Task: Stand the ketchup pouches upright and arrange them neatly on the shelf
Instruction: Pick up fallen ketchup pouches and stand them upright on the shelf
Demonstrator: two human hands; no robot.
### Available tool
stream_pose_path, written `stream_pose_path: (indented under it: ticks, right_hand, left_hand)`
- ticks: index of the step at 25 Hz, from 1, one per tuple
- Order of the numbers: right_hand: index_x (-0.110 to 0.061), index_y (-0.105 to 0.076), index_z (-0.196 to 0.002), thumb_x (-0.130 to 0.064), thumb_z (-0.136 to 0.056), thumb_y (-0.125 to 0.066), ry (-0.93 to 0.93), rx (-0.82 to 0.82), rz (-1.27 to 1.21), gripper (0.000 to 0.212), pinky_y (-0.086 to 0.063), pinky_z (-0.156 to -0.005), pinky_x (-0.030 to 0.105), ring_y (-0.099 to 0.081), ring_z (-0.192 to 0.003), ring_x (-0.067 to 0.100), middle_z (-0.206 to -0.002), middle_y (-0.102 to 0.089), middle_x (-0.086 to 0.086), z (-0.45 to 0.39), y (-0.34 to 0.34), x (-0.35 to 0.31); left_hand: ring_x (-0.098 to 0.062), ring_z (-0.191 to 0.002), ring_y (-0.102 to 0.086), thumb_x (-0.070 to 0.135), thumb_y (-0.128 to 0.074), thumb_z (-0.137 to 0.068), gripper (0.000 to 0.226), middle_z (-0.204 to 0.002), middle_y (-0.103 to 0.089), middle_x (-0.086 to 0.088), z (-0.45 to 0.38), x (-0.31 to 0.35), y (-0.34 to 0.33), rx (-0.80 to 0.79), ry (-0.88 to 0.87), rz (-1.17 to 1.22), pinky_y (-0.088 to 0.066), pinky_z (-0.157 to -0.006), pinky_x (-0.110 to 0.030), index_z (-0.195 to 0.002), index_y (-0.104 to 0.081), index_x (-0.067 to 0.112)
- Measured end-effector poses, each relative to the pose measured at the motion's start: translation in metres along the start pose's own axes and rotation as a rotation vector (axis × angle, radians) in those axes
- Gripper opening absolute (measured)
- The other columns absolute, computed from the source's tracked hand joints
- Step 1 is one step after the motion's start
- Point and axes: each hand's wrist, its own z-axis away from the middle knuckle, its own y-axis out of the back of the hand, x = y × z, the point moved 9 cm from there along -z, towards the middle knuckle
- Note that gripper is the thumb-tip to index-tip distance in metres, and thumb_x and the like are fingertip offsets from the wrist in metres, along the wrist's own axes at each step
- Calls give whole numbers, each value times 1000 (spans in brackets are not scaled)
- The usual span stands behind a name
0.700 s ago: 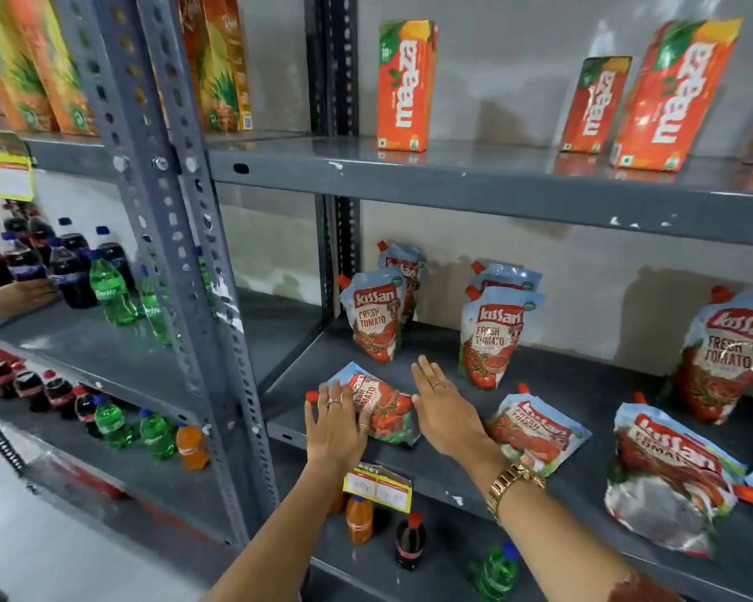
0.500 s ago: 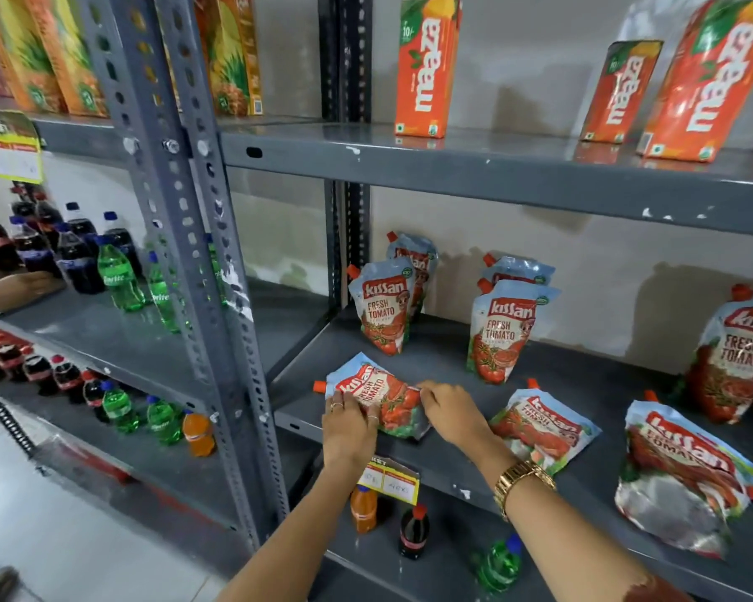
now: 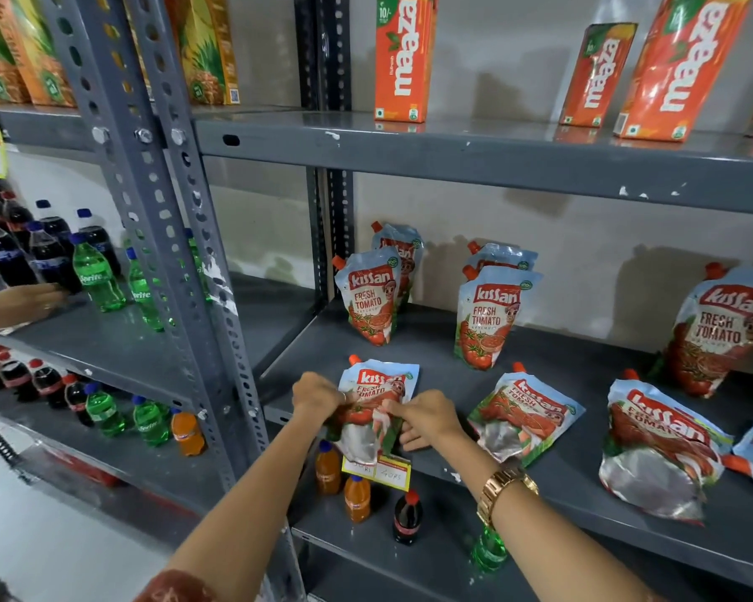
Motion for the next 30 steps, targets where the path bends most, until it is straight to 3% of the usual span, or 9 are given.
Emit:
stream_pose_path:
  ticks: [4, 6, 9, 12, 17, 19, 22, 25, 30]
  right_hand:
    - [-6, -57, -74, -9, -76, -72, -91, 5, -309, 16, -56, -76, 40, -61, -82, 28, -106, -65, 24, -2, -7, 10]
    - [-3, -62, -79, 0, -75, -72, -70, 69, -379, 11, -54, -75, 37, -62, -85, 26, -103, -66, 20, -1, -3, 10]
    - [2, -64, -96, 7, -74, -69, 49, 192, -365, 24, -56, -74, 37, -65, -86, 27, -93, -67, 15, -4, 15, -7]
    - [-15, -59, -77, 6, -73, -68, 232, 328, -260, 23, -58, -78, 46, -68, -82, 29, -82, -67, 10, -3, 38, -37]
    - [-8, -58, -80, -2, -77, -69, 346, 433, -130, 14, -54, -70, 32, -60, -75, 21, -79, -64, 11, -4, 50, -49]
    - [-4, -64, -86, -5, -79, -68, 344, 466, -117, 8, -56, -77, 39, -63, -78, 23, -85, -69, 17, -3, 53, -43]
    - [0, -66, -94, -5, -82, -64, 346, 610, -124, 13, -49, -75, 28, -60, -79, 18, -93, -72, 18, 14, 76, -36]
    - [0, -66, -94, -3, -82, -61, 370, 757, -111, 13, -45, -72, 26, -62, -79, 22, -92, -72, 18, 36, 109, -33]
    - [-1, -64, -95, -1, -80, -61, 287, 858, -78, 15, -49, -76, 33, -66, -88, 32, -94, -72, 18, 50, 151, -7]
  left_hand:
    - [-30, -101, -65, 14, -83, -66, 29, -106, -71, -17, -6, -6, -2, -15, 31, 79, -52, -91, -34, -89, -72, -1]
    - [-29, -101, -65, 10, -84, -63, 19, -103, -71, -15, -7, -4, -2, -21, 39, 162, -51, -95, -34, -74, -70, 4]
    - [-27, -96, -65, 2, -82, -63, 17, -98, -72, -12, -9, 13, 1, -24, -13, 318, -53, -94, -39, -73, -70, 6]
    - [-25, -88, -65, -5, -78, -67, 18, -97, -71, -17, -6, 41, 10, 2, -137, 470, -55, -87, -38, -75, -65, 4]
    - [-27, -90, -67, -5, -72, -73, 24, -101, -71, -21, 6, 52, 13, 111, -276, 437, -54, -81, -32, -95, -63, -1]
    - [-25, -91, -66, -2, -72, -75, 29, -103, -70, -19, 11, 51, 11, 132, -281, 437, -51, -77, -28, -102, -61, -4]
    - [-22, -92, -63, 5, -74, -75, 33, -103, -64, -15, 23, 50, 14, 222, -296, 451, -51, -77, -27, -103, -58, 2]
    - [-24, -88, -65, 20, -70, -80, 17, -91, -66, -10, 42, 53, 5, 264, -380, 375, -55, -73, -32, -87, -58, 10]
    - [-31, -72, -65, 38, -63, -83, 40, -71, -68, -16, 73, 72, -28, 218, -473, 306, -57, -64, -43, -61, -61, 5]
